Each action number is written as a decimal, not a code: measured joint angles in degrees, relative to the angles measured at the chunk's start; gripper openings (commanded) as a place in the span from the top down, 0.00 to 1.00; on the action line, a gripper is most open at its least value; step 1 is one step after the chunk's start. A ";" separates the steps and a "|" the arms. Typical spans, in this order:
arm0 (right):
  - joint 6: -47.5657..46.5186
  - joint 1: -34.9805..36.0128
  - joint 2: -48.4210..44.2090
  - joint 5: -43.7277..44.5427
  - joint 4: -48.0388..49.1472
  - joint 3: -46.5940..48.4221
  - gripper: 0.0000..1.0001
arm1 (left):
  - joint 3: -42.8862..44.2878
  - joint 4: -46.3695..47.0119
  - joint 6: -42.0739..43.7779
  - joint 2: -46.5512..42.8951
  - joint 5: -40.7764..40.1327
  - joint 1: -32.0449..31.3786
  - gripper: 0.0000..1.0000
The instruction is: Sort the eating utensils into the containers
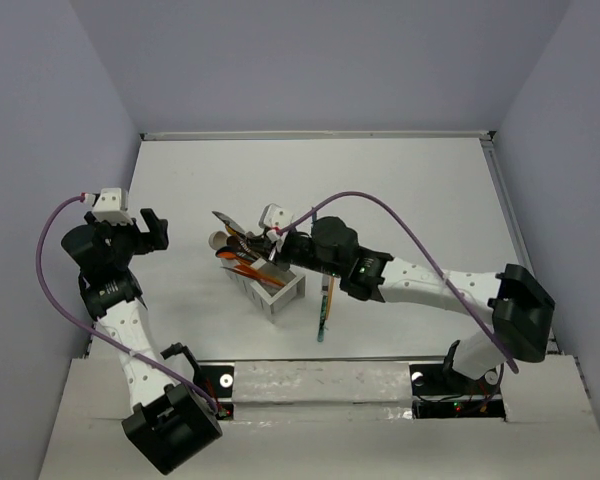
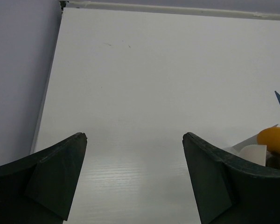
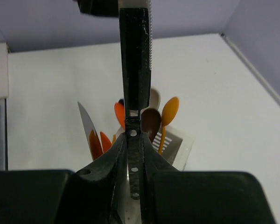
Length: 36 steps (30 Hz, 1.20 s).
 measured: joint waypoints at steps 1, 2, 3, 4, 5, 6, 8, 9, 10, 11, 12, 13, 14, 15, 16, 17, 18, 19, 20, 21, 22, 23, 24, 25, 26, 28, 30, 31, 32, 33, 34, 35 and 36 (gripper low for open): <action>0.00 0.00 1.44 -0.52 0.07 -0.68 1.00 | 0.00 -0.09 0.09 -0.02 0.20 0.00 0.04; 0.11 0.00 2.78 -1.14 0.24 -1.75 1.00 | 0.00 -0.13 0.20 -0.04 0.55 0.00 0.04; 0.22 0.00 3.48 -1.38 0.39 -2.47 1.00 | 0.00 -0.15 0.24 -0.09 0.70 0.00 0.04; 0.48 0.00 3.87 -1.60 0.46 -3.56 1.00 | 0.00 -0.20 0.35 -0.13 0.94 0.00 0.04; 0.68 0.00 3.91 -1.64 0.52 -4.52 1.00 | 0.00 -0.26 0.37 -0.15 1.09 0.00 0.04; 1.03 0.00 3.87 -1.62 0.79 -5.53 1.00 | 0.00 -0.33 0.39 -0.24 1.25 0.00 0.04; 1.38 0.00 3.76 -1.57 2.14 -6.97 1.00 | 0.02 -0.33 0.42 -0.37 1.42 0.00 0.04; 1.57 0.00 3.54 -1.57 2.80 -8.04 1.00 | 0.02 -0.33 0.42 -0.42 1.51 0.00 0.04; 1.70 0.00 3.37 -1.53 3.04 -8.81 1.00 | 0.00 -0.33 0.42 -0.42 1.55 0.00 0.04; 1.75 0.00 3.15 -1.40 3.21 -9.51 1.00 | 0.02 -0.33 0.42 -0.42 1.60 0.00 0.04; 1.77 0.00 3.04 -1.36 3.65 -10.16 1.00 | 0.00 -0.33 0.42 -0.44 1.64 0.00 0.04; 1.81 0.00 2.91 -1.25 3.98 -10.71 1.00 | 0.00 -0.35 0.42 -0.46 1.68 0.00 0.04; 1.81 0.00 2.86 -1.09 4.39 -11.41 1.00 | 0.00 -0.35 0.42 -0.57 1.75 0.00 0.04; 1.75 0.00 2.86 -0.94 4.52 -11.76 0.95 | 0.00 -0.35 0.42 -0.70 1.77 0.00 0.04; 1.68 0.00 2.86 -0.68 4.52 -12.11 0.85 | 0.02 -0.33 0.42 -0.76 1.81 0.00 0.04; 1.62 0.00 2.86 -0.37 4.61 -12.35 0.79 | 0.02 -0.33 0.42 -0.98 1.90 0.00 0.04; 1.53 0.00 2.86 -0.07 4.61 -12.46 0.74 | 0.02 -0.33 0.42 -1.16 1.97 0.00 0.04; 1.53 0.00 2.86 0.11 4.63 -12.48 0.67 | 0.02 -0.33 0.42 -1.29 2.03 0.00 0.04; 1.62 0.00 2.86 0.22 4.63 -12.48 0.55 | 0.00 -0.33 0.42 -1.46 2.14 0.00 0.04; 1.62 0.00 2.86 0.39 4.72 -12.48 0.52 | 0.00 -0.33 0.42 -1.53 2.19 0.00 0.04; 1.22 0.00 2.86 0.46 4.70 -12.48 0.47 | 0.00 -0.33 0.42 -1.55 2.32 0.00 0.04; 1.25 -0.02 2.73 0.57 4.50 -12.48 0.45 | 0.00 -0.33 0.42 -1.55 2.36 0.00 0.04; 1.44 -0.04 2.56 0.61 4.24 -12.48 0.44 | 0.00 -0.33 0.42 -1.55 2.36 0.00 0.04; 1.51 -0.04 2.05 0.74 3.63 -12.46 0.42 | 0.00 -0.33 0.42 -1.55 2.38 0.00 0.04; 1.64 -0.04 1.46 0.83 2.95 -12.41 0.41 | 0.02 -0.33 0.42 -1.55 2.40 0.00 0.04; 2.16 -0.04 -0.42 1.40 1.25 -12.26 0.41 | 0.02 -0.33 0.44 -1.55 2.43 0.00 0.04; 3.34 -0.04 -2.78 4.11 -1.55 -11.13 0.41 | 0.02 -0.33 0.44 -1.55 2.51 0.00 0.04; 4.28 -0.15 -4.07 6.49 -3.02 -9.60 0.42 | 0.00 -0.33 0.44 -1.57 2.56 0.00 0.04; 5.51 -0.66 -4.83 8.33 -5.18 -7.87 0.43 | 0.00 -0.33 0.44 -1.60 2.58 0.00 0.04; 7.67 -1.60 -5.53 10.58 -7.45 -5.16 0.43 | 0.00 -0.33 0.44 -1.64 2.62 0.00 0.04; 11.08 -3.56 -5.79 12.55 -10.54 -1.46 0.43 | 0.02 -0.33 0.44 -1.70 2.64 0.00 0.04; 12.87 -5.81 -5.81 12.28 -12.04 0.37 0.43 | 0.00 -0.33 0.44 -1.81 2.67 0.00 0.04; 16.04 -9.57 -5.57 12.20 -15.26 3.72 0.43 | 0.00 -0.33 0.44 -1.95 2.71 0.00 0.04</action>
